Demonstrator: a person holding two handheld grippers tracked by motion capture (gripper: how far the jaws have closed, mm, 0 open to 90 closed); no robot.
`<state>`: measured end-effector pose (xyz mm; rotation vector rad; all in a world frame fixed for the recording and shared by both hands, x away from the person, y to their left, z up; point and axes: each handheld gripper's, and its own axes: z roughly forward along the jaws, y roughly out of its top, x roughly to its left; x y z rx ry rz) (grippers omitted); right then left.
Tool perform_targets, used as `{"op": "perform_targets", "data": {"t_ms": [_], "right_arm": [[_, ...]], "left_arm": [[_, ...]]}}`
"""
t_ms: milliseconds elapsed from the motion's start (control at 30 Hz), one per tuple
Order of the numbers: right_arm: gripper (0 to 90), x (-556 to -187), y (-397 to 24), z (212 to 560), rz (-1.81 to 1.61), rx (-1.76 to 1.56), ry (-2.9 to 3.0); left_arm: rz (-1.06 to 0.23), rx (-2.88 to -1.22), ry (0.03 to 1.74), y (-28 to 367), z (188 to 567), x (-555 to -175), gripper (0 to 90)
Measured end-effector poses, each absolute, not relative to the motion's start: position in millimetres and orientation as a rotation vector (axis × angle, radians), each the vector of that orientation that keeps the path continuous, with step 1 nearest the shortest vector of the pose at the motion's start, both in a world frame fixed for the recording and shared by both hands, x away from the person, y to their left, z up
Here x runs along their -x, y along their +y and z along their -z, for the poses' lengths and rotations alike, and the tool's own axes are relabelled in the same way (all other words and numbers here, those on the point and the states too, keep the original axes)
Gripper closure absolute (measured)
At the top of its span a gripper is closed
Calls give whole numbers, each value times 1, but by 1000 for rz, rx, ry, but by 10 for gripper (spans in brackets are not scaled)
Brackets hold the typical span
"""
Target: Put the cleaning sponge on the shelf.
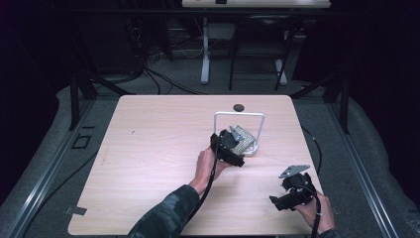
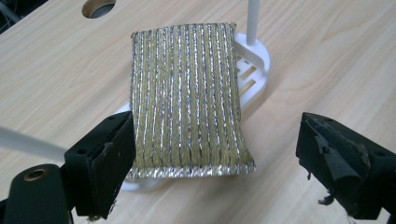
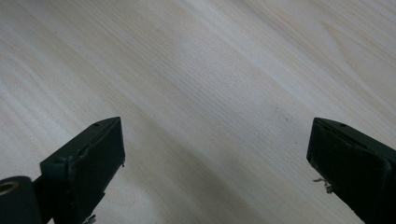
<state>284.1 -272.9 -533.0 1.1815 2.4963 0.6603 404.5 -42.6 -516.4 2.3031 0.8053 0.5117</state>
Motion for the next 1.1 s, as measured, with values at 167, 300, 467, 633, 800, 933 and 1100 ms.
{"op": "perform_targets", "data": {"t_ms": [167,300,467,633,800,933,1100], "right_arm": [[37,-284,-272,534,-665,-1179,2494],[37,-284,-273,533,-655,-1185,2498],[39,-284,-272,534,-655,-1184,2499],[41,-284,-272,533,-653,-1183,2497],[43,-284,-272,534,-651,-1183,2500],[44,-284,-272,534,-653,-1184,2501],[45,-284,-272,534,-651,-1186,2502]], "left_arm": [[-490,-2308,787,-28,508,-395,97],[-487,-2319,757,-20,500,-385,90],[-497,-2322,740,-7,489,-376,78],[-500,-2325,736,4,483,-368,61],[-511,-2338,739,19,480,-358,33],[-508,-2340,761,35,479,-350,3],[-498,-2336,808,63,480,-341,3]]}}
